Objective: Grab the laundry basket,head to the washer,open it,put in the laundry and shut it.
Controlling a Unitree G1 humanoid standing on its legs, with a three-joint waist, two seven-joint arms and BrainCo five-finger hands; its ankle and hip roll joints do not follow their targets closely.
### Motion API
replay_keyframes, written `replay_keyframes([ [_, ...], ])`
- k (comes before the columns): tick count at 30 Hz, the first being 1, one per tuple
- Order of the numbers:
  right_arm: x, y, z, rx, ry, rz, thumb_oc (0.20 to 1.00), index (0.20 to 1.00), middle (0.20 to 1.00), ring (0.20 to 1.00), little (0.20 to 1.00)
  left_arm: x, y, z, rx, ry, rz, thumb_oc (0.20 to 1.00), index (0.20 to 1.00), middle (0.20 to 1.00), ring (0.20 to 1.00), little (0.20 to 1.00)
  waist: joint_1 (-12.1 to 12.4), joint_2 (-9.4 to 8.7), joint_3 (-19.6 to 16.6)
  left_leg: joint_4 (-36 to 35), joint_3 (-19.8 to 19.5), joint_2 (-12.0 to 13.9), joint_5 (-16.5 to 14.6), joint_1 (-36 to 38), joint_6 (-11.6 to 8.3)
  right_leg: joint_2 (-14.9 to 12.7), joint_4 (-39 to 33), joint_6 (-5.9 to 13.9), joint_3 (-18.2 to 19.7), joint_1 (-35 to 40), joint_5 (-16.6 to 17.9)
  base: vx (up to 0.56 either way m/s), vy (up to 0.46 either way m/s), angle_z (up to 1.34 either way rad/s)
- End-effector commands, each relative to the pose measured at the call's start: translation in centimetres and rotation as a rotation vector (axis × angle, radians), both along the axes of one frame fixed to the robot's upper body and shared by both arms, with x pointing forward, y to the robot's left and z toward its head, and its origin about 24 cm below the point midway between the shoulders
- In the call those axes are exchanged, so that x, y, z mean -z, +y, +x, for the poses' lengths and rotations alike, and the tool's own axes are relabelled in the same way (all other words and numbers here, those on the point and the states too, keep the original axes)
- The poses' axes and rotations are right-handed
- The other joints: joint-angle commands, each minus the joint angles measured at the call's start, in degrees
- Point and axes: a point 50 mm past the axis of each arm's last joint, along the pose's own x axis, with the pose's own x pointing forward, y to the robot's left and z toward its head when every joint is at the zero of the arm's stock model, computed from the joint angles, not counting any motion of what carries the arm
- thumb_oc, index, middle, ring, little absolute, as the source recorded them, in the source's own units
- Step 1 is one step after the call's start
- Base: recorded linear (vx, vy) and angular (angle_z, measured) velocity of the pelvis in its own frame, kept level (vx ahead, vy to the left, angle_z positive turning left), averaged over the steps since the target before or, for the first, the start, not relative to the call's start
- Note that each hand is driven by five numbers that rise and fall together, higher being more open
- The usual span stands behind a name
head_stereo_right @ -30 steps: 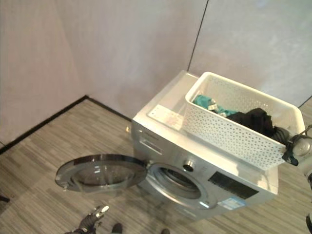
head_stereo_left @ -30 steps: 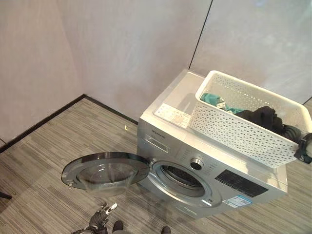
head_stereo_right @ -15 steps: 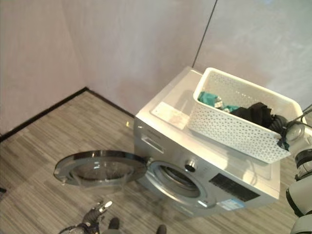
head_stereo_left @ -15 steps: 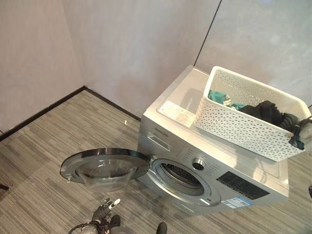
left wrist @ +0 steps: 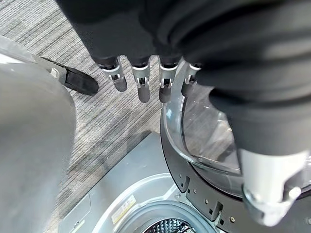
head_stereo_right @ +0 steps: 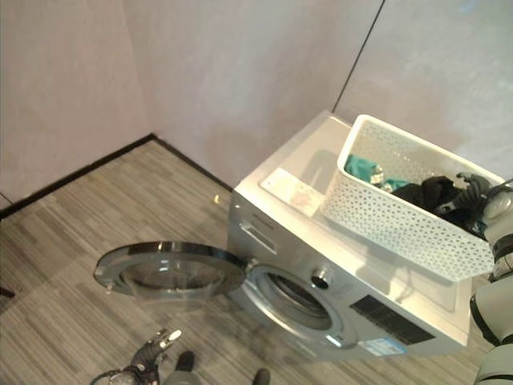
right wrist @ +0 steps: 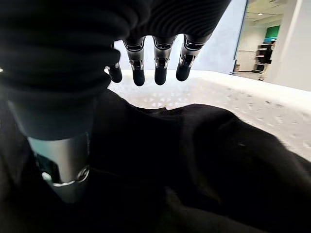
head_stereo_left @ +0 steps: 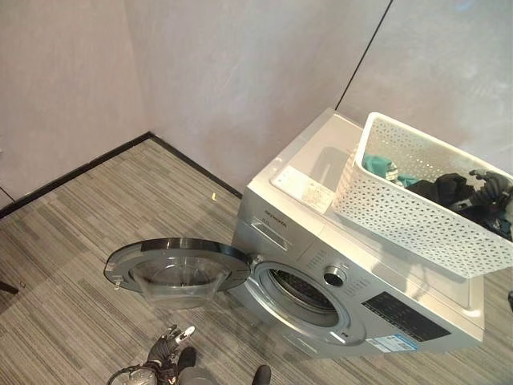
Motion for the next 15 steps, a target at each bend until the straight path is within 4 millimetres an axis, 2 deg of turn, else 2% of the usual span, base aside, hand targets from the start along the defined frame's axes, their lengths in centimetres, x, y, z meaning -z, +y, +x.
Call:
replay_keyframes([
  [1, -4.9, -2.3, -1.3, 0.096, -0.099, -0.082, 1.0, 1.0, 1.0, 1.0, 1.0, -1.6, 0.1, 2.5, 0.08, -0.106, 0.019, 1.0, 1.0, 1.0, 1.0, 1.0, 2.05, -1.11, 2.73, 6.98, -1.36, 3.72, -6.18, -2.24, -0.66, -5.59, 7.0, 3.59, -2.89, -0.15, -6.94, -0.06, -0.049, 0.08],
  [3, -5.0, -2.5, -1.4, 0.106, -0.102, -0.08, 1.0, 1.0, 1.0, 1.0, 1.0, -1.7, 0.1, 2.5, 0.08, -0.113, 0.016, 1.0, 1.0, 1.0, 1.0, 1.0, 2.06, -0.84, 3.07, 7.01, -1.6, 3.73, -6.0, -2.74, -0.71, -5.61, 7.09, 3.52, -3.03, -0.48, -6.94, -0.05, -0.029, 0.21],
  [8, -6.5, -2.4, -1.2, 0.129, -0.178, -0.058, 1.0, 1.0, 1.0, 1.0, 1.0, -2.4, 0.9, 3.2, 0.047, -0.151, 0.02, 1.0, 1.0, 1.0, 1.0, 1.0, 3.33, 1.41, 6.57, 6.96, -3.25, 3.64, -3.91, -6.67, -0.98, -5.76, 8.15, 3.18, -3.87, -4.25, -6.85, -0.1, -0.05, 0.1],
  [12, -7.3, -2.7, -1.4, 0.147, -0.19, -0.069, 1.0, 1.0, 1.0, 1.0, 1.0, -2.7, 1.4, 3.6, 0.022, -0.165, 0.022, 1.0, 1.0, 1.0, 1.0, 1.0, 3.82, 2.24, 7.52, 5.96, -4.13, 3.8, -2.28, -8.39, -1.28, -5.63, 9.09, 2.92, -4.68, -6.22, -7.18, -0.06, -0.035, 0.1],
  [15, -7.2, -2.8, -1.5, 0.143, -0.17, -0.068, 1.0, 1.0, 1.0, 1.0, 1.0, -2.8, 1.5, 3.8, 0.016, -0.166, 0.021, 1.0, 1.0, 1.0, 1.0, 1.0, 3.78, 2.56, 7.69, 5.26, -5.07, 3.87, -1.26, -9.55, -1.36, -5.56, 10.07, 2.55, -5.34, -7.46, -7.8, -0.02, -0.045, 0.19],
])
